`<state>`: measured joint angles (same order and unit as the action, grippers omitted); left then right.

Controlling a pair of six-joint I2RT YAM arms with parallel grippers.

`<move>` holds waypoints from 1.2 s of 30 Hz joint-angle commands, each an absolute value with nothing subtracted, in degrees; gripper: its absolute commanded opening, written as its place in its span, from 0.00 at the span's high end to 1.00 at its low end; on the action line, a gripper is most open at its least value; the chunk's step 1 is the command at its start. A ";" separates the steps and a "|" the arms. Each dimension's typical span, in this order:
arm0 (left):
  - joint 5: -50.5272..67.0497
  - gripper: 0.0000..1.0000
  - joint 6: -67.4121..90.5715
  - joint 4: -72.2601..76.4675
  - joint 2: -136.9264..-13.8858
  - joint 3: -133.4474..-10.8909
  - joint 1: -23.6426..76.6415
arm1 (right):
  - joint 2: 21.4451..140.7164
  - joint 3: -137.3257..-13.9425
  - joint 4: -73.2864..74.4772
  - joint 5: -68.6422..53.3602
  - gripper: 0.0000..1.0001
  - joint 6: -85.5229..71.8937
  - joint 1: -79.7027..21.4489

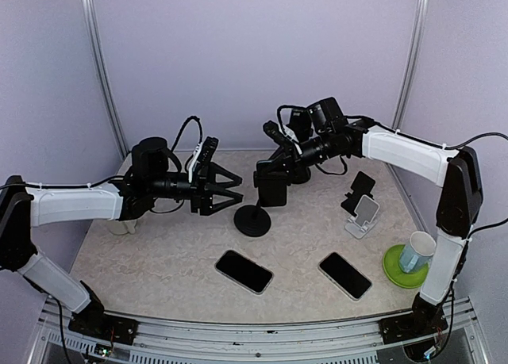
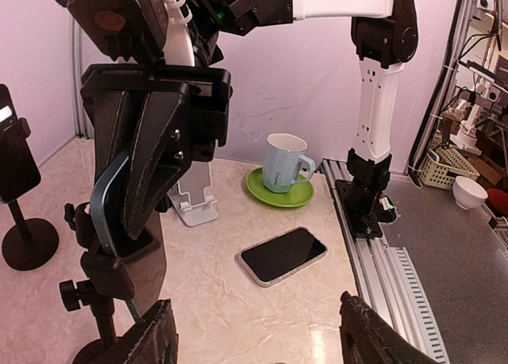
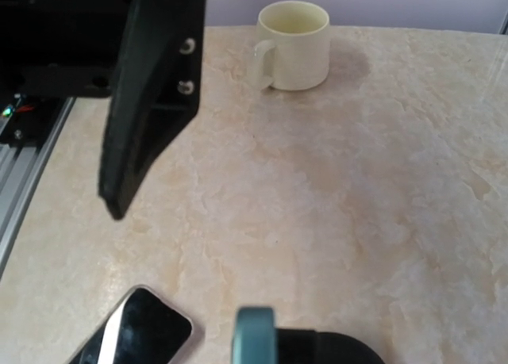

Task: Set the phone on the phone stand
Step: Install the phone onto the phone stand.

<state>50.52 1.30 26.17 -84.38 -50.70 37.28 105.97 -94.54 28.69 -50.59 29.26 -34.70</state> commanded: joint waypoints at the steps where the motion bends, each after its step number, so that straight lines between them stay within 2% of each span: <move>1: 49.39 0.31 1.55 27.83 -84.34 -50.16 36.41 | 103.21 -93.42 22.83 -55.80 1.00 25.30 -35.23; 15: 47.84 0.30 1.51 28.35 -84.81 -49.61 34.94 | 102.68 -89.06 10.23 -58.93 1.00 17.38 -36.46; 27: 48.45 0.29 -2.57 21.72 -91.56 -57.98 33.41 | 103.51 -90.31 11.42 -59.29 1.00 16.20 -36.82; 36: 49.59 0.37 -1.46 20.98 -96.15 -62.52 33.32 | 103.23 -90.53 11.35 -58.88 1.00 15.93 -37.09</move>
